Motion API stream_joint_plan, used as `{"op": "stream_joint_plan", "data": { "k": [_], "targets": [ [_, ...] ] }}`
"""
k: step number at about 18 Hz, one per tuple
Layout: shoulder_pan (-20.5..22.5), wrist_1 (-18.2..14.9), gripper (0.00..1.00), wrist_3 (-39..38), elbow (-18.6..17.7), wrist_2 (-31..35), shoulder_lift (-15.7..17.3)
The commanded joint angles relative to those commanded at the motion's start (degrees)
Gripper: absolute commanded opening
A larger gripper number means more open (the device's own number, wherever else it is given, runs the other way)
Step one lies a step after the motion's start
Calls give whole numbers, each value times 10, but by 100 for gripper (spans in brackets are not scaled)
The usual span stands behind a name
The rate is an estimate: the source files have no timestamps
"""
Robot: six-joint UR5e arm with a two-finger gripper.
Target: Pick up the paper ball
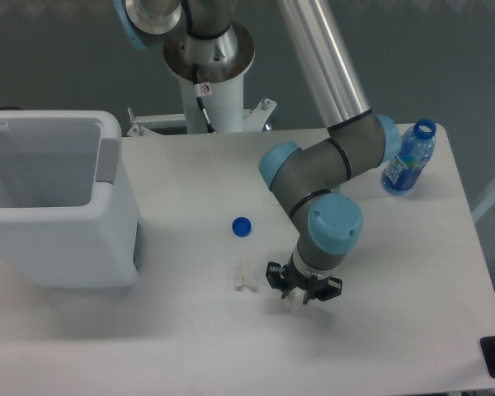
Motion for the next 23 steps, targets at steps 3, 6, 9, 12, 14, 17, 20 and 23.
{"op": "stream_joint_plan", "data": {
  "k": [3,6,9,12,14,17,20,23],
  "targets": [
    [0,1,0,3,2,1,4],
    [3,0,0,2,7,0,15],
    [6,-1,0,-2,11,0,33],
    [10,-3,0,19,12,17,56],
    [6,-6,0,65,12,63,80],
    [4,-44,0,104,17,69,118],
    [6,-119,0,164,41,70,157],
    [11,-205,0,207,79,69,178]
  ]
}}
